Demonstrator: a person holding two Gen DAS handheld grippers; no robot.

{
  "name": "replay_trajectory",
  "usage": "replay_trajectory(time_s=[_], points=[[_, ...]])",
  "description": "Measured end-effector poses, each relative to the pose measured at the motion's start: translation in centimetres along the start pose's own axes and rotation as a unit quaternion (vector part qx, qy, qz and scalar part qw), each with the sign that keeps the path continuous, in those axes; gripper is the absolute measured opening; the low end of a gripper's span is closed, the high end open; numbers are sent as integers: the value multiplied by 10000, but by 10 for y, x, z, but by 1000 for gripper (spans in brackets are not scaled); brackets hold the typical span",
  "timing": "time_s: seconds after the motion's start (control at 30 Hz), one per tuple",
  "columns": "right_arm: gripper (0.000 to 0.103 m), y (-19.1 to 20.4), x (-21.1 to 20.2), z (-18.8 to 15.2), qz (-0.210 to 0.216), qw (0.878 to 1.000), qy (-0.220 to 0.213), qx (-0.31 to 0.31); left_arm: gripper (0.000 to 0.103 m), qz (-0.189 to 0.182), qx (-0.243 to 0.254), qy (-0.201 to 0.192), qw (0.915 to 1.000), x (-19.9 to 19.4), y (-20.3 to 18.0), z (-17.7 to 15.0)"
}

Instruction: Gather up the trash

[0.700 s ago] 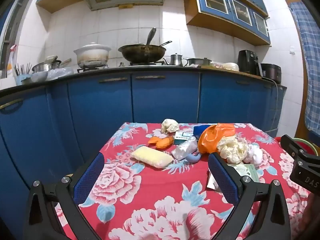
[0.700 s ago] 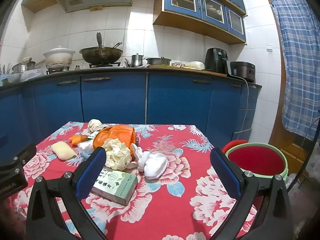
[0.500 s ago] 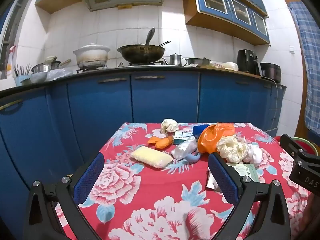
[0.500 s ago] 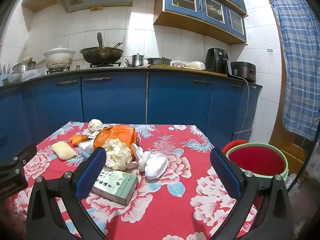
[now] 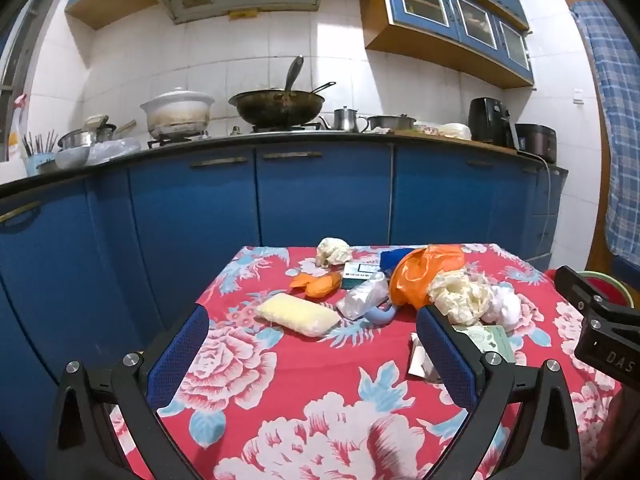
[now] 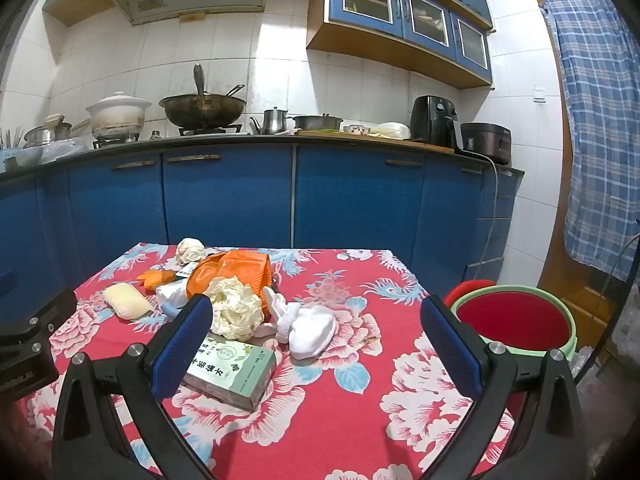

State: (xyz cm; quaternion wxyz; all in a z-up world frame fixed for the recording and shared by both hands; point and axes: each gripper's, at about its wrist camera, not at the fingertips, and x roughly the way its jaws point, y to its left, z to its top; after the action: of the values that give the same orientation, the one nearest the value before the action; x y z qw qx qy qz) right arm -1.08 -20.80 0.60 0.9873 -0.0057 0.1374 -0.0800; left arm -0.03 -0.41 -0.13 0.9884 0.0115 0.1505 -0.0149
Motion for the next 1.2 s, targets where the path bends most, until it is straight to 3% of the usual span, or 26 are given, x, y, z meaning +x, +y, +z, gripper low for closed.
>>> replay_trajectory(time_s=[1.2], points=[[102,3,0,-1,20,10000,-1,-13,103,32,-57,16,10000,-1,3,1]])
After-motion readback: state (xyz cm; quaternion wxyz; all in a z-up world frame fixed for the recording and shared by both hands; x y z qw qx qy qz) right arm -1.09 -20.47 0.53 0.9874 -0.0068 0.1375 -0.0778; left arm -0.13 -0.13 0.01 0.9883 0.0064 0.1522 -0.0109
